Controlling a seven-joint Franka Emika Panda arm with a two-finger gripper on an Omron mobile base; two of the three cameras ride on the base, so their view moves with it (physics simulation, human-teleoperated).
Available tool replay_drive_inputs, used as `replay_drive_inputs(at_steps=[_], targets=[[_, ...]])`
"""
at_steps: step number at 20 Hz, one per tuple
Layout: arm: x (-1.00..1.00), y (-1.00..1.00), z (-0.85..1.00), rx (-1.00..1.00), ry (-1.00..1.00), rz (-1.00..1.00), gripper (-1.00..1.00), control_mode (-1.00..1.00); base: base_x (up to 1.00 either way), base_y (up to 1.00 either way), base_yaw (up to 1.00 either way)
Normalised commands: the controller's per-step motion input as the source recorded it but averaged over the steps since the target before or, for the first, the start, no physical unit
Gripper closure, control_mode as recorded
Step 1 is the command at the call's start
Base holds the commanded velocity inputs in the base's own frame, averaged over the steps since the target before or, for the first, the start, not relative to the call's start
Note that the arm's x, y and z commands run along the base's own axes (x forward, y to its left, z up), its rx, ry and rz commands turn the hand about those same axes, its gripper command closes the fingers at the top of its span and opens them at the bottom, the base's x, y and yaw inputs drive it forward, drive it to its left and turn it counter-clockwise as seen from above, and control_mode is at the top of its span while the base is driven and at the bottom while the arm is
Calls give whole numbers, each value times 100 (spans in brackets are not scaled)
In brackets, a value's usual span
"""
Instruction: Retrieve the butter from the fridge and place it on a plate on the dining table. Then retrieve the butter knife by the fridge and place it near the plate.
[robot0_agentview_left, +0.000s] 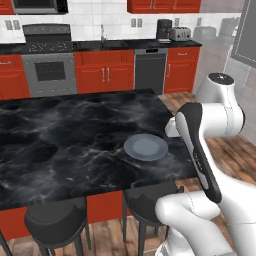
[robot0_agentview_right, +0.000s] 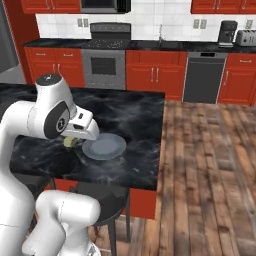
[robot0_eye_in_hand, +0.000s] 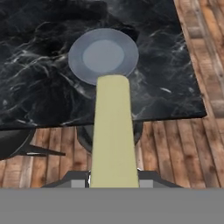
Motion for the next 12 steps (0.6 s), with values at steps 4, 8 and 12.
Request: replay_drive_inputs(at_steps=[4, 8, 12], targets=[[0, 0, 0, 0, 0, 0, 100, 100, 44, 0, 0], [0, 0, 0, 0, 0, 0, 100, 100, 31, 0, 0], [0, 0, 0, 0, 0, 0, 100, 100, 30, 0, 0]])
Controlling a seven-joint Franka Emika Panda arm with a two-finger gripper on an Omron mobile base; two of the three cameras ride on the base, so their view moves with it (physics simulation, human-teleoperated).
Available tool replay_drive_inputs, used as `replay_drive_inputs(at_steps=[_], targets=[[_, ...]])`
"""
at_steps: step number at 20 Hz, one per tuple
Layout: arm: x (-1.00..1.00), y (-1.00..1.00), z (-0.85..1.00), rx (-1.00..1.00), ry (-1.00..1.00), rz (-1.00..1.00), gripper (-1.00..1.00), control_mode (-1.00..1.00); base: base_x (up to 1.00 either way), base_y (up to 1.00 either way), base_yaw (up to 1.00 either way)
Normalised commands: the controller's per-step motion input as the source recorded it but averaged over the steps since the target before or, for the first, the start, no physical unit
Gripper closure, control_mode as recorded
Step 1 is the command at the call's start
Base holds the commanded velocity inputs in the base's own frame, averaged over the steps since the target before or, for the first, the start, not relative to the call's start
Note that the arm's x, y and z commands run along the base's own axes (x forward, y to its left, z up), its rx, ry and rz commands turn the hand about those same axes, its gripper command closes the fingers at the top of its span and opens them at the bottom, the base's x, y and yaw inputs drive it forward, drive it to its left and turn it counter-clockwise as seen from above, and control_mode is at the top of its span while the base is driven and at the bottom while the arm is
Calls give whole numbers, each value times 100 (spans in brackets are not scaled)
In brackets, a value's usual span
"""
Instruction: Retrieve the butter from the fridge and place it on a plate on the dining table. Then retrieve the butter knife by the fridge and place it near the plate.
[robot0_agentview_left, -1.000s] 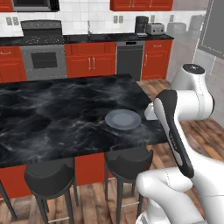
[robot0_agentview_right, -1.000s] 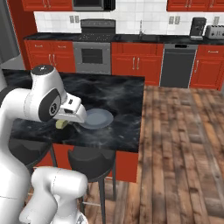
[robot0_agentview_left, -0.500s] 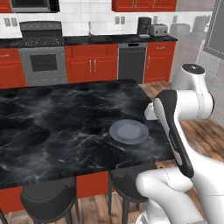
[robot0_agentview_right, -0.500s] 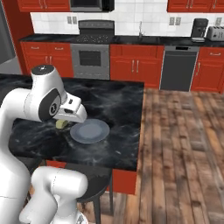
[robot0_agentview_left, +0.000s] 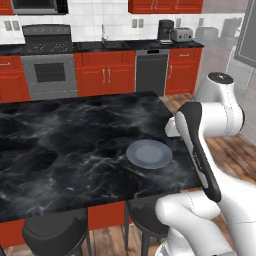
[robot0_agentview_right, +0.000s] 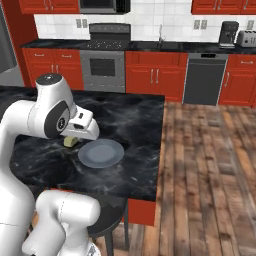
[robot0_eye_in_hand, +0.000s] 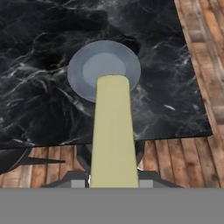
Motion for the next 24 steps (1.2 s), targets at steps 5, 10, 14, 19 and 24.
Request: replay_drive_inputs(at_steps=[5, 10, 14, 19, 24], targets=[[13, 0, 0, 0, 0, 0, 100, -100, 17, 0, 0], [42, 2, 0, 0, 0, 0, 100, -100, 0, 0, 0], [48, 6, -8, 0, 0, 0, 100, -100, 0, 0, 0], [38, 1, -27, 0, 5, 0, 100, -100, 0, 0, 0], [40, 1, -53, -1, 0, 0, 100, -100, 0, 0, 0]])
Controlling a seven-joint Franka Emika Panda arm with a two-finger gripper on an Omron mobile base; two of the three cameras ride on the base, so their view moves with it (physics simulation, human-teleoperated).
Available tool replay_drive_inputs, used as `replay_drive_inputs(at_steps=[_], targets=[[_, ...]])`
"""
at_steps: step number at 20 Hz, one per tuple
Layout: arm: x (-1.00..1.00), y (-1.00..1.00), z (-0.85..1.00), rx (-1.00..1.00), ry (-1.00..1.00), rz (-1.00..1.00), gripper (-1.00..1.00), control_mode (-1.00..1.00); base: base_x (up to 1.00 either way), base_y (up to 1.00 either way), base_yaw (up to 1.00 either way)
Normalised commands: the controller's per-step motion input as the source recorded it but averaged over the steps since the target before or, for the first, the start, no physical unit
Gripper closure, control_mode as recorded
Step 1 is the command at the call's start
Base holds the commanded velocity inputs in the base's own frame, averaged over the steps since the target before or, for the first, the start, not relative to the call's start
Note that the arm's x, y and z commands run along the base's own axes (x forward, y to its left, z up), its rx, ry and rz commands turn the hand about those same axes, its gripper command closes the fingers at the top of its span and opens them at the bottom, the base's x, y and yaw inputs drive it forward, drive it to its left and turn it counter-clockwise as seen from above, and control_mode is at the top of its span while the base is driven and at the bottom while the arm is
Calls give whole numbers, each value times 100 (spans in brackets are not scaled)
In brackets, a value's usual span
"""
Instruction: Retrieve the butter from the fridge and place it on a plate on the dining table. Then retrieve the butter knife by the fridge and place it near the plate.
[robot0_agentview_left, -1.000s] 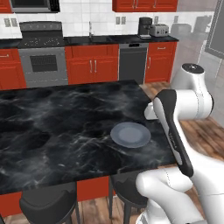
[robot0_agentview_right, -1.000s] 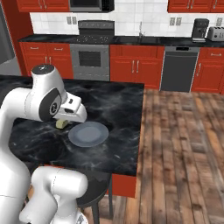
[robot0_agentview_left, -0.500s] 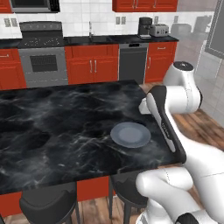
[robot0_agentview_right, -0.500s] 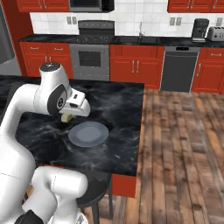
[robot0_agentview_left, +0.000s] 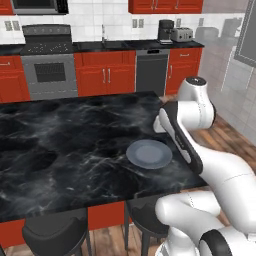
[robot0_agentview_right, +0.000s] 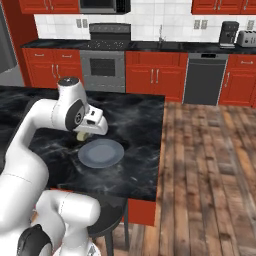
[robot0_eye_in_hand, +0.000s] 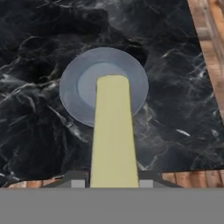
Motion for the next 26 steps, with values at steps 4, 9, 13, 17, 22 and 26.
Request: replay_drive_inputs(at_steps=[4, 9, 13, 17, 22, 26], targets=[[35, 8, -47, -2, 0, 0, 100, -100, 0, 0, 0], [23, 14, -45, -4, 0, -1, 100, -100, 0, 0, 0], [20, 7, -38, -3, 0, -4, 100, -100, 0, 0, 0], [36, 0, -30, 0, 0, 0, 100, -100, 0, 0, 0], [38, 0, -28, 0, 0, 0, 100, -100, 0, 0, 0], [30, 0, -31, 0, 0, 0, 100, -100, 0, 0, 0]])
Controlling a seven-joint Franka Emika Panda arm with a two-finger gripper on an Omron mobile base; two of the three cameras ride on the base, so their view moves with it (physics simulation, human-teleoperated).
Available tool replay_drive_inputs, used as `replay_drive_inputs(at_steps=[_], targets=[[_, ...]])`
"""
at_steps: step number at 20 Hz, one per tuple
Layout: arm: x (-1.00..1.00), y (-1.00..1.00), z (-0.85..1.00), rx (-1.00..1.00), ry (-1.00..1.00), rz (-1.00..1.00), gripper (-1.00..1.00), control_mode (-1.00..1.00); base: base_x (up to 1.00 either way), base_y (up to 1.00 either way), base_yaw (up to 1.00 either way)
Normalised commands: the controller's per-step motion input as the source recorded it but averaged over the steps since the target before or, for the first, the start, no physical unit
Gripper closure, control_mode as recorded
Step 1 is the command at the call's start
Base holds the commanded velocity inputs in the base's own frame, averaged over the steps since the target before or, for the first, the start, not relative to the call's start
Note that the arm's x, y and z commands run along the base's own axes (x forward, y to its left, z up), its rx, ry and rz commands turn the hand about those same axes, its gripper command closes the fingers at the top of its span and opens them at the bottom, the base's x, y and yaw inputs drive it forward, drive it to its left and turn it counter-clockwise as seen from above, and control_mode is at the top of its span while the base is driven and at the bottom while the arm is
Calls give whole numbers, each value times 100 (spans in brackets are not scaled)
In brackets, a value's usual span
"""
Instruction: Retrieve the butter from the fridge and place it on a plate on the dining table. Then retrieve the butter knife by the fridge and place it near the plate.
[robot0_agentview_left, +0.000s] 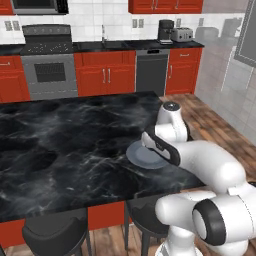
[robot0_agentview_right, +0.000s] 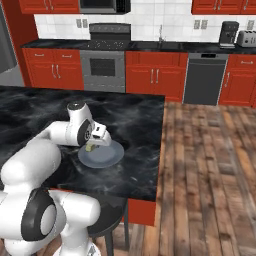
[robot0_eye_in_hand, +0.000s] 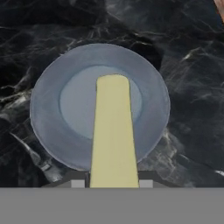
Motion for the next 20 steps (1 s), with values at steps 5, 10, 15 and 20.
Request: replay_drive_inputs(at_steps=[5, 10, 15, 20], targets=[[18, 0, -21, 0, 0, 0, 100, -100, 0, 0, 0], [14, 0, -24, 0, 1, 0, 100, -100, 0, 0, 0], [13, 0, -31, 0, 0, 0, 100, -100, 0, 0, 0], [10, 0, -33, 0, 0, 0, 100, -100, 0, 0, 0]])
